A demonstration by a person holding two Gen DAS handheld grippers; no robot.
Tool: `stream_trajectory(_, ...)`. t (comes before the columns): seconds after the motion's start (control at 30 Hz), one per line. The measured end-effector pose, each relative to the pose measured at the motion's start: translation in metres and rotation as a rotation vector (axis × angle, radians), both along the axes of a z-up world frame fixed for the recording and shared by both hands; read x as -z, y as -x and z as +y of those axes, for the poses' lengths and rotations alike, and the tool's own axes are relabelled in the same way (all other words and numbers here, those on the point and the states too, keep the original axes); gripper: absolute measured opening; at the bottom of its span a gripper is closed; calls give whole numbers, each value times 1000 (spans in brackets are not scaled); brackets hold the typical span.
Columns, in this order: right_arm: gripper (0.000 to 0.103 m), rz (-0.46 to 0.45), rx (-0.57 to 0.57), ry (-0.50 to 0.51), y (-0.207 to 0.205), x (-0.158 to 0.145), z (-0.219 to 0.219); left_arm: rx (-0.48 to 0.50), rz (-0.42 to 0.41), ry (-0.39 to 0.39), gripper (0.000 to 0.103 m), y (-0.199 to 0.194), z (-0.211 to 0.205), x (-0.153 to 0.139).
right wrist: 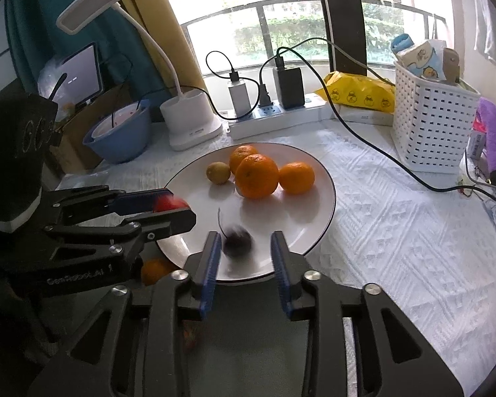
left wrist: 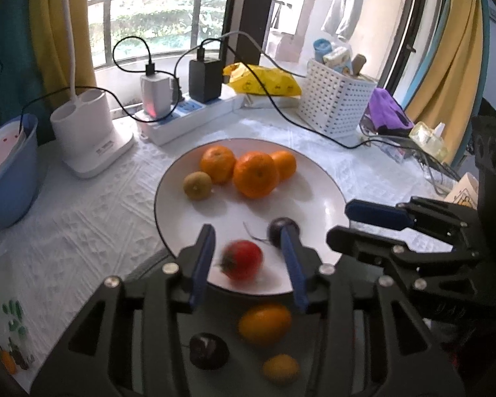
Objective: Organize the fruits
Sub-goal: 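Carry the plum and tomato onto the white plate and open both tools, then withdraw both open tools from the plate back over the tray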
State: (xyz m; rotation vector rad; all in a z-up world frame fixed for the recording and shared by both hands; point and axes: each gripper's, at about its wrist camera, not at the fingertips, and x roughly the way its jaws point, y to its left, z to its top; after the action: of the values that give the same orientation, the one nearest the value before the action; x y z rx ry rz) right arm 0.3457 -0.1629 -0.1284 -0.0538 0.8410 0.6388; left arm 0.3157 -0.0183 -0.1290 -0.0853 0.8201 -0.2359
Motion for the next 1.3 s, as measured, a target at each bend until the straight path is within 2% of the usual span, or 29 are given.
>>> stream_trajectory(0.67,41,-74,4,8,42,-31,4,-38,-93,12,44,53,17,-36)
stream_trajectory(1.03,41,-104,-5,20,72,-42,7,-47,-118,18,44,86,24,-42)
stream_trajectory(1.3,41,-101,-14,35,91,-38,9,-58,-109,16,44,106,26,-35)
